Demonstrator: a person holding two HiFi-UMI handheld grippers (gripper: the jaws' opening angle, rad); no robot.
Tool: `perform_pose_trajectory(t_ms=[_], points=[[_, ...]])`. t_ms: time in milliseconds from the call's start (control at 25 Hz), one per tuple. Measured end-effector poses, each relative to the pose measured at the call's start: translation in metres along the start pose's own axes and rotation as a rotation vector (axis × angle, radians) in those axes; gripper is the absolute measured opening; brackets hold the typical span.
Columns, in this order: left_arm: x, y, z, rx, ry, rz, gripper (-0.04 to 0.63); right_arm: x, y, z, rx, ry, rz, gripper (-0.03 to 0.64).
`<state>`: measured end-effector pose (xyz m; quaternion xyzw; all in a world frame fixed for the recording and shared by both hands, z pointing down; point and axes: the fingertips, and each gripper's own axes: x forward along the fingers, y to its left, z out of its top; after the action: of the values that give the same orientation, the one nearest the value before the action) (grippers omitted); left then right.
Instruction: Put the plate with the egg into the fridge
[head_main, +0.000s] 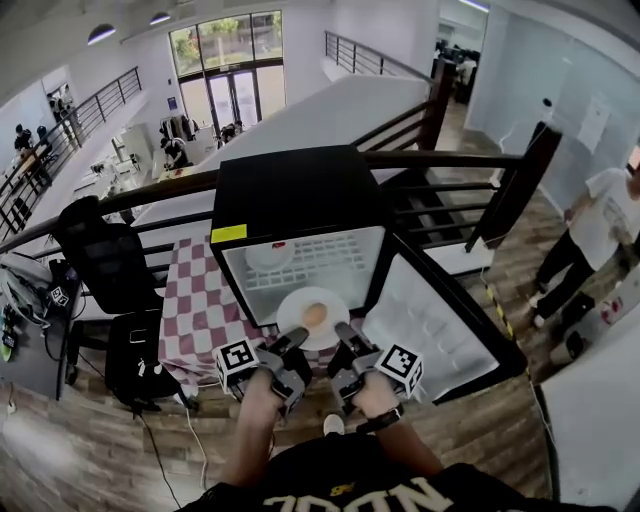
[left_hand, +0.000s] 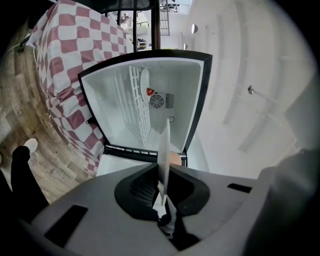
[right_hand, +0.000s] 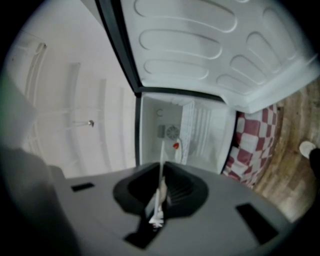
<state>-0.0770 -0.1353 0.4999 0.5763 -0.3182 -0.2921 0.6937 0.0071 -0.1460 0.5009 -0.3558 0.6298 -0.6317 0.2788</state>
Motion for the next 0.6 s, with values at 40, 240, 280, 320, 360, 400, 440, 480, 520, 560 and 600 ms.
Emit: perform_pose_trajectory(t_ms=[40, 240, 280, 320, 360, 400, 440, 480, 520, 560, 600], points=[[0.007, 0.002, 0.002, -0.005, 0.001, 0.003, 0.035, 0.004, -0.001, 0.006, -0.001, 0.003, -0.005, 0.038], [0.031, 0.008, 0.016, -0.016, -0.025, 0.01, 0.035, 0.021, -0.003, 0.028, -0.009, 0.003, -0.014, 0.039], [0.036, 0.006, 0.019, -0.016, -0.034, 0.004, 0.035, 0.024, -0.002, 0.031, -0.012, 0.0, -0.013, 0.038], [0.04, 0.005, 0.021, -0.016, -0.04, 0.001, 0.035, 0.027, -0.002, 0.035, -0.015, -0.002, -0.013, 0.04], [0.044, 0.003, 0.022, -0.02, -0.043, -0.003, 0.035, 0.031, -0.002, 0.039, -0.015, -0.002, -0.013, 0.039], [0.049, 0.002, 0.023, -0.026, -0.043, -0.004, 0.035, 0.034, -0.003, 0.042, -0.013, 0.001, -0.014, 0.04], [0.053, 0.003, 0.023, -0.032, -0.042, -0.002, 0.035, 0.036, -0.005, 0.046, -0.008, 0.004, -0.016, 0.04], [0.056, 0.004, 0.024, -0.035, -0.041, 0.004, 0.035, 0.039, -0.008, 0.048, -0.003, 0.006, -0.02, 0.04], [0.059, 0.007, 0.025, -0.035, -0.041, 0.013, 0.035, 0.041, -0.012, 0.051, 0.003, 0.008, -0.024, 0.039], [0.062, 0.009, 0.026, -0.031, -0.041, 0.022, 0.035, 0.042, -0.015, 0.053, 0.008, 0.007, -0.025, 0.039], [0.065, 0.012, 0.028, -0.022, -0.041, 0.03, 0.035, 0.044, -0.018, 0.056, 0.012, 0.005, -0.022, 0.038]])
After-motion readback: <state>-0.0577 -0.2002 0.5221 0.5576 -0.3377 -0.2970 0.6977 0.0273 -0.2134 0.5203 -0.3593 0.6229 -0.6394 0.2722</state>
